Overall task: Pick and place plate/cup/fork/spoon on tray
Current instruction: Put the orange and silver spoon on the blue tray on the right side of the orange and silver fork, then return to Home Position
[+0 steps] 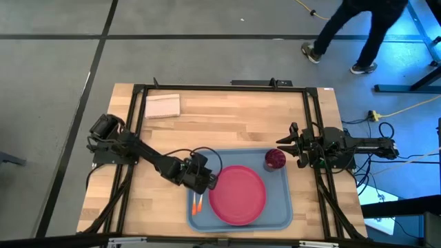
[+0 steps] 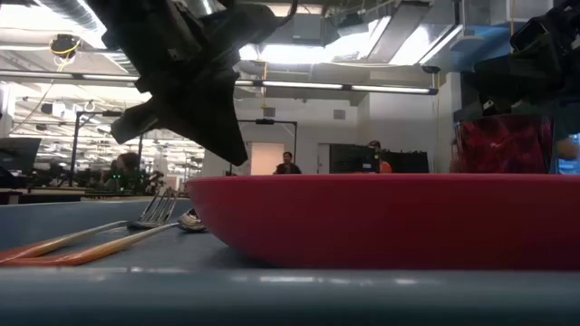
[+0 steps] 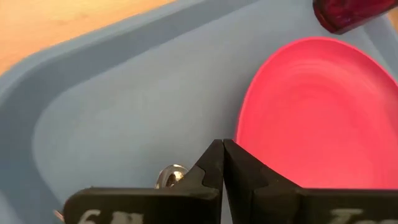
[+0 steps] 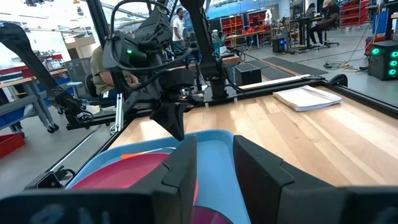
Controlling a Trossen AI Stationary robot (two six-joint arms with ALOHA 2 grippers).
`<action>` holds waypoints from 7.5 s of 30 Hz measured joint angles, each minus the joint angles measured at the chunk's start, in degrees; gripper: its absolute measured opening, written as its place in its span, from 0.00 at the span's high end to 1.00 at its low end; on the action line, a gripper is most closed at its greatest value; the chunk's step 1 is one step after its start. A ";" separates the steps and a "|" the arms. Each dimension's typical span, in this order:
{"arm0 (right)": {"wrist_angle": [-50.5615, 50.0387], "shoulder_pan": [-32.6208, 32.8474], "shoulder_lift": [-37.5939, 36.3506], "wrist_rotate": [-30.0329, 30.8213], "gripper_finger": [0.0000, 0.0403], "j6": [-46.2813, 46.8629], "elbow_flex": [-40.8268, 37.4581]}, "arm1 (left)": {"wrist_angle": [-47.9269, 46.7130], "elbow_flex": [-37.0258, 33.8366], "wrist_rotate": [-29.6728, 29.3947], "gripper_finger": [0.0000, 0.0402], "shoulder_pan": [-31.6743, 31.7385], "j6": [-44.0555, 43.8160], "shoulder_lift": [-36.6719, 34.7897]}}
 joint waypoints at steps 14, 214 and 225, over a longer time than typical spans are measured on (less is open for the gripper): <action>-0.05 0.00 0.00 0.02 0.73 0.00 0.00 | 0.69 0.00 -1.32 1.00 -1.71 -0.56 0.94; -8.97 0.00 -0.13 -0.03 0.73 -11.88 11.43 | 58.43 -59.41 18.98 1.00 -2.21 67.21 -53.62; -2.64 0.00 -0.11 -0.02 0.73 -10.68 11.43 | 58.43 -59.41 18.96 1.00 -2.21 67.16 -53.62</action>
